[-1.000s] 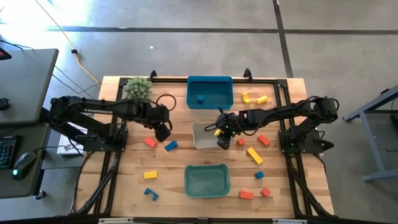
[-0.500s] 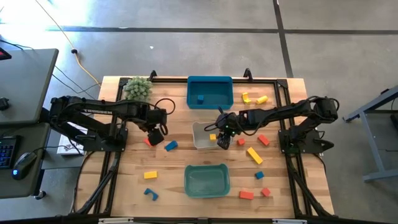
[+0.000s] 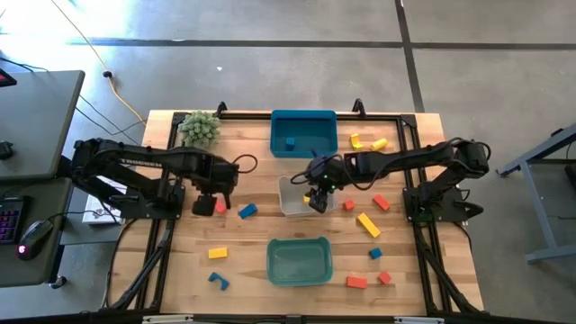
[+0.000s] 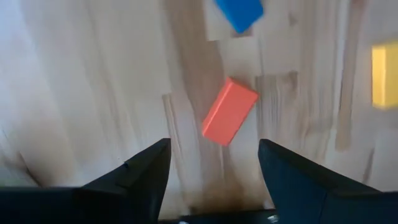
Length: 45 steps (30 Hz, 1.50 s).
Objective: Sort & place blocks by color
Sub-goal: Put the orange block into the green bin
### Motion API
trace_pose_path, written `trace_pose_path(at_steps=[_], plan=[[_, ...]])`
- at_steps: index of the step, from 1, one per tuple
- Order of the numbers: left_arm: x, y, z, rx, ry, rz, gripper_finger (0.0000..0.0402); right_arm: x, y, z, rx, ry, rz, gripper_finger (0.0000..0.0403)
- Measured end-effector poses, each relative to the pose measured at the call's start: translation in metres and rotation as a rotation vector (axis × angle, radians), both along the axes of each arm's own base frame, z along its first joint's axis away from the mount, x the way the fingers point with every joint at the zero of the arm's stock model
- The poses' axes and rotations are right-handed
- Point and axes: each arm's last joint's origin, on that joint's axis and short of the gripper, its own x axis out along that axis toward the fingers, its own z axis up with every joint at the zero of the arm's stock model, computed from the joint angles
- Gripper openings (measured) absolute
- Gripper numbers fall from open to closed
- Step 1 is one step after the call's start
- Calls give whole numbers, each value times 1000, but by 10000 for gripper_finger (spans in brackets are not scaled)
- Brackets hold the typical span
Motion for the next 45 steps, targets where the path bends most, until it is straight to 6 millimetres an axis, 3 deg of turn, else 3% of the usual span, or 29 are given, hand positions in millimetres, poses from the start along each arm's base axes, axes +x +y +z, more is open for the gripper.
trace_pose_path(at_steps=[7, 14, 22, 32, 45], plan=[[2, -8, -4, 6, 3, -181, 234, 4, 0, 25, -33, -11, 30, 197], [-8, -16, -40, -15, 64, -200, 234, 7, -1, 35, -65, -34, 46, 197], [-13, -20, -66, 1, 60, -212, 234, 7, -2, 35, -83, -31, 32, 197], [-6, -18, -71, 38, 28, -249, 234, 7, -2, 35, -83, -31, 32, 197], [5, -17, -118, 8, 289, -252, 234, 7, -2, 34, -84, -31, 31, 197]])
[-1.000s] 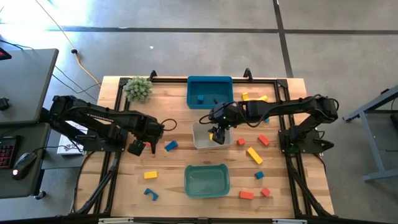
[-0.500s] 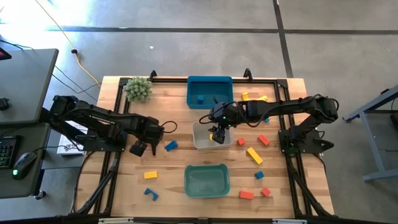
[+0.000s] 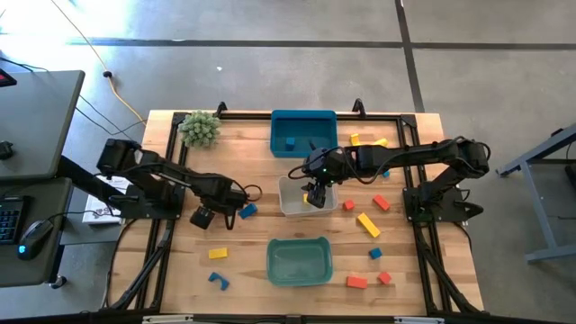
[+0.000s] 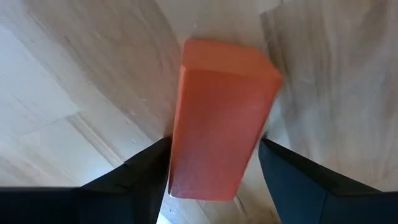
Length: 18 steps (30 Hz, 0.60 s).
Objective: Sort & place blocks by color
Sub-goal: Put the orange block into the green bin
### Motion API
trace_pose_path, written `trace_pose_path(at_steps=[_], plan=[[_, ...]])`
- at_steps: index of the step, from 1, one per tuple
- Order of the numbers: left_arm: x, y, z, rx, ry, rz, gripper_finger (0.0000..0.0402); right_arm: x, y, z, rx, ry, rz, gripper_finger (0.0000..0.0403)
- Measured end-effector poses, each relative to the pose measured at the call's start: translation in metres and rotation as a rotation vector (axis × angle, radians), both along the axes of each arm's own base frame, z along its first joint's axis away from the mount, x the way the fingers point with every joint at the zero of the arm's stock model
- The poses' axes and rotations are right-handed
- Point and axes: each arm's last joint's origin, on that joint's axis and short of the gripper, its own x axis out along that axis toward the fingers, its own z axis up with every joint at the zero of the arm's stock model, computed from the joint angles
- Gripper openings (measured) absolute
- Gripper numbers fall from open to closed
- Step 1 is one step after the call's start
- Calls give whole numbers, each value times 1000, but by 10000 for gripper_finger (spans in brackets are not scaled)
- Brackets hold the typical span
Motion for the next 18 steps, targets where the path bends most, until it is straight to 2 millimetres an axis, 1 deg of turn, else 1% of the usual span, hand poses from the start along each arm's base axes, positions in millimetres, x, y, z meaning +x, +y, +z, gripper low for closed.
trace_pose_path(at_steps=[3, 7, 10, 18], plan=[[1, 0, -2, 11, 4, 3, 227, 0, 0, 0, 1, 0, -1, 197], [3, 0, 0, 14, -9, 3, 203, 0, 0, 0, 0, 4, 0, 197], [6, 1, 1, 11, -50, 4, 185, 0, 0, 0, 0, 4, 0, 197], [8, 0, 1, -17, -73, 1, 154, -1, 0, -1, 0, 9, 0, 197]])
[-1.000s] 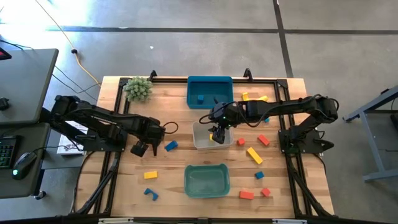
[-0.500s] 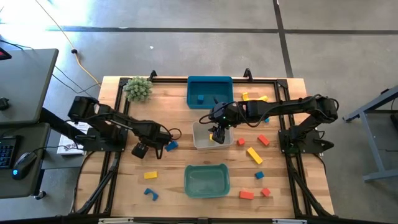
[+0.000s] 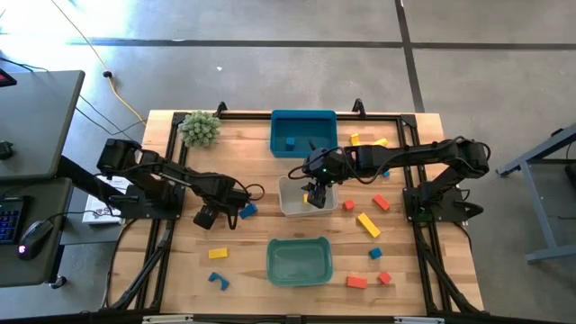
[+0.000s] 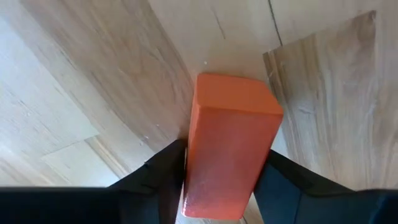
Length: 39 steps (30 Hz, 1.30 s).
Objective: Sort & place blocks by color
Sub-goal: Put the orange block into the green bin
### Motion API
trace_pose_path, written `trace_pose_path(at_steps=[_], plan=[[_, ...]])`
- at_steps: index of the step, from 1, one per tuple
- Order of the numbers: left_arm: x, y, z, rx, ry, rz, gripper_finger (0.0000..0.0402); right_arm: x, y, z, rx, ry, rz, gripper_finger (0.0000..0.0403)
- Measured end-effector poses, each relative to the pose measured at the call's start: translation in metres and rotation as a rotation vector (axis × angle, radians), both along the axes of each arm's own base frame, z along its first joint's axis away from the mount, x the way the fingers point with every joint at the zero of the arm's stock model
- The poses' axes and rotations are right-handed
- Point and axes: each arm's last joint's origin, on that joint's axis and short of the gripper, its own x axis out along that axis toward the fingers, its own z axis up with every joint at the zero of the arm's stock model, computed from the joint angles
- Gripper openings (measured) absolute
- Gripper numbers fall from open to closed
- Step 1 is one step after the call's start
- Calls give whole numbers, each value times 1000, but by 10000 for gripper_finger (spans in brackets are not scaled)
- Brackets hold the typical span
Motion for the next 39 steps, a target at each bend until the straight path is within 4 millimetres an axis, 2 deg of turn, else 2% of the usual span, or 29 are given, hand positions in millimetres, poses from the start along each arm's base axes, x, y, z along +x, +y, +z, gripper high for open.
trace_pose_path(at_steps=[5, 13, 22, 27, 31, 39], plan=[[0, -1, 1, -23, -6, -4, 106, 0, 0, 0, 0, 0, 0, 197], [12, -1, 10, -75, -53, 70, 105, 0, 0, 0, 20, -2, -24, 197], [43, -2, 53, -109, -248, 194, 105, 0, -1, 0, -3, 3, -48, 197], [60, -5, 77, -148, -385, 280, 105, -1, -9, 0, -23, 4, -90, 197], [73, -14, 93, -189, -502, 337, 105, -2, -18, 0, -7, 2, -141, 197], [92, -41, 110, -313, -680, 467, 105, -3, -37, 0, 8, -3, -213, 197]])
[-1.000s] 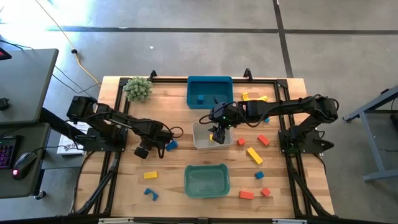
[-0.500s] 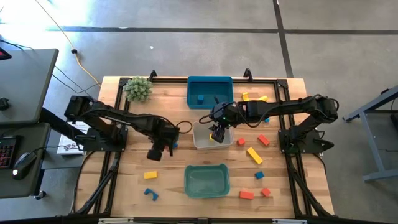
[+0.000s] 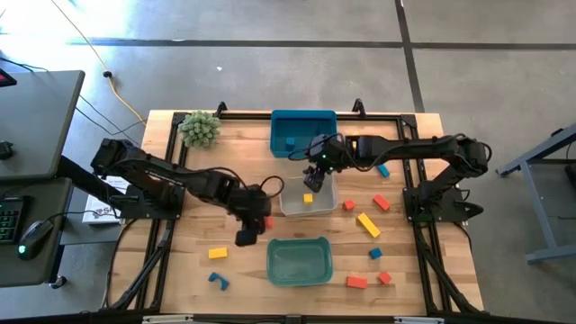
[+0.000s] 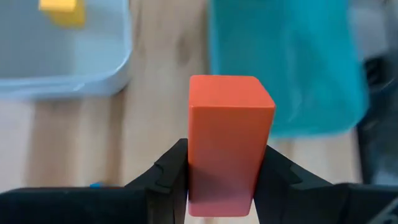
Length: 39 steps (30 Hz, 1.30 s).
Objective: Sort & place blocks by color
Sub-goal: Put the orange block into the green bin
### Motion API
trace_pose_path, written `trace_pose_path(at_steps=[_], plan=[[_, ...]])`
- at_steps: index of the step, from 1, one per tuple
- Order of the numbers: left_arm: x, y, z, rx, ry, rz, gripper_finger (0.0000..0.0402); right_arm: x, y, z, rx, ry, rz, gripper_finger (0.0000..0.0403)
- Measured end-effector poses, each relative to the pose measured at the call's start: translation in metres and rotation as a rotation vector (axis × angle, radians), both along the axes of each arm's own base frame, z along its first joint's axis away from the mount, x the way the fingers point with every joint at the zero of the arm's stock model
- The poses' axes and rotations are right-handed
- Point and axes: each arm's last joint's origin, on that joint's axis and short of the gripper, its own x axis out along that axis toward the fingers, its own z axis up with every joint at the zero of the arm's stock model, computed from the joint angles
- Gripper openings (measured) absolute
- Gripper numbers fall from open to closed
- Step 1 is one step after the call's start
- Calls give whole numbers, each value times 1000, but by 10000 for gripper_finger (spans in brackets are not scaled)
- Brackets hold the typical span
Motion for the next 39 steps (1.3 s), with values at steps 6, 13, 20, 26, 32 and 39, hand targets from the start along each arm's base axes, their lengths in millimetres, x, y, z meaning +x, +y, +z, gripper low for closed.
trace_pose_path(at_steps=[6, 13, 20, 26, 32, 39], plan=[[12, -19, 11, -153, -146, 138, 105, -1, -7, 0, 1, 2, -19, 197], [19, -38, 17, -247, -241, 208, 105, -2, -10, 0, 1, 2, -29, 197], [31, -52, -10, -233, -184, 219, 105, -2, -10, 0, 1, 3, -29, 197], [45, -59, -34, -238, -171, 217, 119, -2, -10, -1, 2, 6, -29, 197], [54, -62, -52, -249, -148, 225, 122, -3, -10, -1, 4, 15, -30, 197], [55, -61, -61, -277, -103, 264, 135, -4, -10, -2, 6, 31, -29, 197]])
